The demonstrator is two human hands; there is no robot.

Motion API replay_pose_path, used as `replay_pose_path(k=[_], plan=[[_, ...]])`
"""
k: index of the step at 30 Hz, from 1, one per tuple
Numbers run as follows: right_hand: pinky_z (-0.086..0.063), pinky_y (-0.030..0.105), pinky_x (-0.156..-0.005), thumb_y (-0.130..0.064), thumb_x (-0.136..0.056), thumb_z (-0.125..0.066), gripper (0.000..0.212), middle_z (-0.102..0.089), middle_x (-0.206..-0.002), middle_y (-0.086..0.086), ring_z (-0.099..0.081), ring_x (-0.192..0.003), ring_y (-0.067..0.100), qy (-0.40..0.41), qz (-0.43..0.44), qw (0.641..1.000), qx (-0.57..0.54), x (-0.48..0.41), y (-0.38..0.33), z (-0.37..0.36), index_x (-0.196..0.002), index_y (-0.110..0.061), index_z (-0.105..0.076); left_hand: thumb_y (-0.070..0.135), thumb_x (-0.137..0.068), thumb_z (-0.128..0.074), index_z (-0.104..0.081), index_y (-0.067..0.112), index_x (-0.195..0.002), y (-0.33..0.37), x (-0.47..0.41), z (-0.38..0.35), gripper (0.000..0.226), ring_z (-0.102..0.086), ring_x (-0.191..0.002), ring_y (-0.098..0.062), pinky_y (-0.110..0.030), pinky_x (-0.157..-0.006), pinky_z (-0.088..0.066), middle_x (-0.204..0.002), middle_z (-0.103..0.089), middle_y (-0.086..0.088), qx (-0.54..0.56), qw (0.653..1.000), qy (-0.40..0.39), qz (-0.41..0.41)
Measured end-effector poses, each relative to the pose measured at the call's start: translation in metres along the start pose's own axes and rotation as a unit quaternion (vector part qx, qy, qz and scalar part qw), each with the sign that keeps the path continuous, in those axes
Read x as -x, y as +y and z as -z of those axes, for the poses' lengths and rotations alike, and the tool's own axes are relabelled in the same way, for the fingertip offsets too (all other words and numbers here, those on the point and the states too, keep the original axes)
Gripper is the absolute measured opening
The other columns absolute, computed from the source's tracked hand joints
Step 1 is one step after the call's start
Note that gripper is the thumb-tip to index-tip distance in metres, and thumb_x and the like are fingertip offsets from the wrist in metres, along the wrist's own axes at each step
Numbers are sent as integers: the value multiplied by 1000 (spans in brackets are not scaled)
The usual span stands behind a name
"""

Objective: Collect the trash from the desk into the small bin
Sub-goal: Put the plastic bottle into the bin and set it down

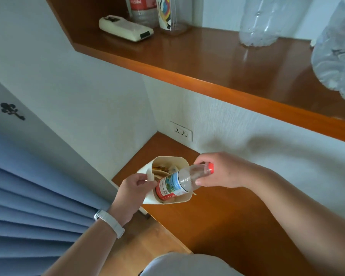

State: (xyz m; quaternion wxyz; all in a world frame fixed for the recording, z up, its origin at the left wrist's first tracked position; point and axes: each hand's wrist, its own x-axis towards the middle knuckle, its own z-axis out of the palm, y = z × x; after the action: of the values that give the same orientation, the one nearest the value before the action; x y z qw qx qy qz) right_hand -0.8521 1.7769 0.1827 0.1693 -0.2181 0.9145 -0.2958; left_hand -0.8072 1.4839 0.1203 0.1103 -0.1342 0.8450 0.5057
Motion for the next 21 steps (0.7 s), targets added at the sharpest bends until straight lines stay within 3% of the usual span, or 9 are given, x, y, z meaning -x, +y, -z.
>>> replay_pose_path(k=[3, 9, 14, 17, 21], plan=[[-53, 22, -62, -70, -68, -61, 51, -61, -96, -20, -59, -81, 3, 39, 9, 998, 45, -3, -8, -16, -110, -42, -55, 35, -94, -72, -64, 34, -104, 1, 7, 1, 13, -72, -87, -10, -7, -54, -52, -97, -74, 13, -22, 1000, 13, -7], [-57, 23, -63, -71, -71, -54, 50, -62, -100, -17, -61, -82, 7, 123, 46, 990, 59, 6, -11, -28, -109, -39, -51, 35, -95, -71, -68, 27, -109, -2, 12, 4, 17, -73, -93, -16, -21, -69, -58, -101, -76, 6, 1, 1000, 26, 9], [-57, 22, -64, -62, -76, -63, 46, -62, -103, -18, -62, -84, 7, 157, 47, 985, 46, 17, -9, -30, -113, -35, -54, 40, -96, -70, -71, 23, -111, -7, 13, 2, 23, -73, -100, -21, -36, -82, -65, -105, -78, 0, 59, 997, 32, 44], [-58, 24, -62, -65, -76, -57, 51, -63, -102, -15, -62, -82, 10, 184, 56, 980, 54, 23, -10, -32, -113, -30, -55, 38, -95, -71, -72, 27, -102, -6, 14, 0, 13, -72, -101, -21, -29, -73, -62, -101, -78, 0, 91, 994, 37, 52], [-57, 28, -57, -58, -79, -58, 51, -64, -99, -8, -62, -78, 13, 239, 98, 962, 92, 27, -14, -48, -113, -21, -58, 36, -96, -71, -73, 23, -104, 1, 16, -1, 16, -72, -102, -21, -25, -70, -63, -103, -78, -2, 134, 988, 45, 63]])
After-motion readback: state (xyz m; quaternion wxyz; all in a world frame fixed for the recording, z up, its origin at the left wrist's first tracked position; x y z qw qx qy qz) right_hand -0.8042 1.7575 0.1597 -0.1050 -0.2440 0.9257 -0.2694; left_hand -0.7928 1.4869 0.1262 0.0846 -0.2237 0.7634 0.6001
